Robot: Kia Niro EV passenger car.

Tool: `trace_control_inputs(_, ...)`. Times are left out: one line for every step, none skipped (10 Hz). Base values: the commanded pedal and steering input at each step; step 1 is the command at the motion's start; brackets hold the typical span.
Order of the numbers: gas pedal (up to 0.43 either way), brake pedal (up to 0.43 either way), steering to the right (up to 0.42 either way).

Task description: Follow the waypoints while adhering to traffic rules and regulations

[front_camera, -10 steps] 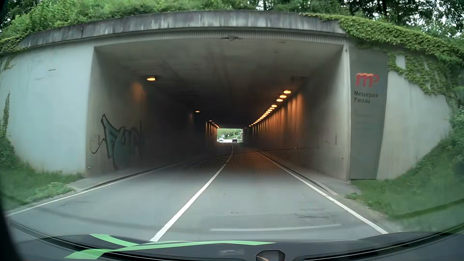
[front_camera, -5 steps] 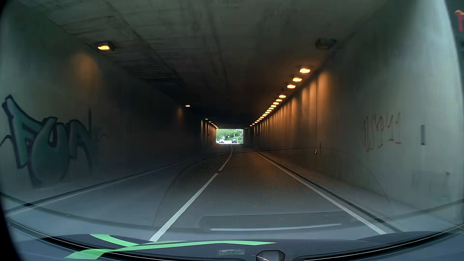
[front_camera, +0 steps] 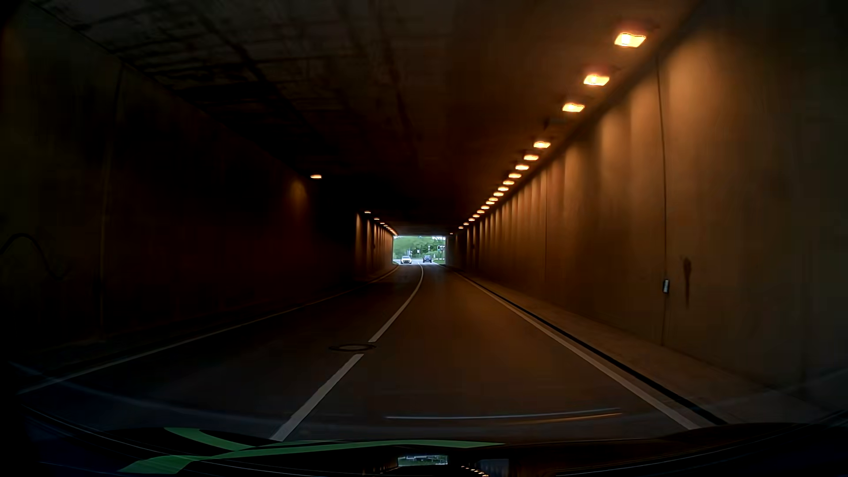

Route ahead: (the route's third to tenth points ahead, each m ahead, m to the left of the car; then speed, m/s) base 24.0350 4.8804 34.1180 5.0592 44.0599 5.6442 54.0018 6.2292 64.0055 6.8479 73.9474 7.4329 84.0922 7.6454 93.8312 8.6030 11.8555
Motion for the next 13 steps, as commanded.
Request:
trace_control_inputs(0.008, 0.0, -0.002)
trace_control_inputs(0.02, 0.0, -0.002)
trace_control_inputs(0.02, 0.0, -0.002)
trace_control_inputs(0.02, 0.0, -0.002)
trace_control_inputs(0.02, 0.0, -0.002)
trace_control_inputs(0.02, 0.0, -0.002)
trace_control_inputs(0.02, 0.0, -0.002)
trace_control_inputs(0.02, 0.0, -0.002)
trace_control_inputs(0.02, 0.0, -0.002)
trace_control_inputs(0.02, 0.0, -0.002)
trace_control_inputs(0.02, 0.0, -0.002)
trace_control_inputs(0.02, 0.0, -0.002)
trace_control_inputs(0.02, 0.0, -0.002)
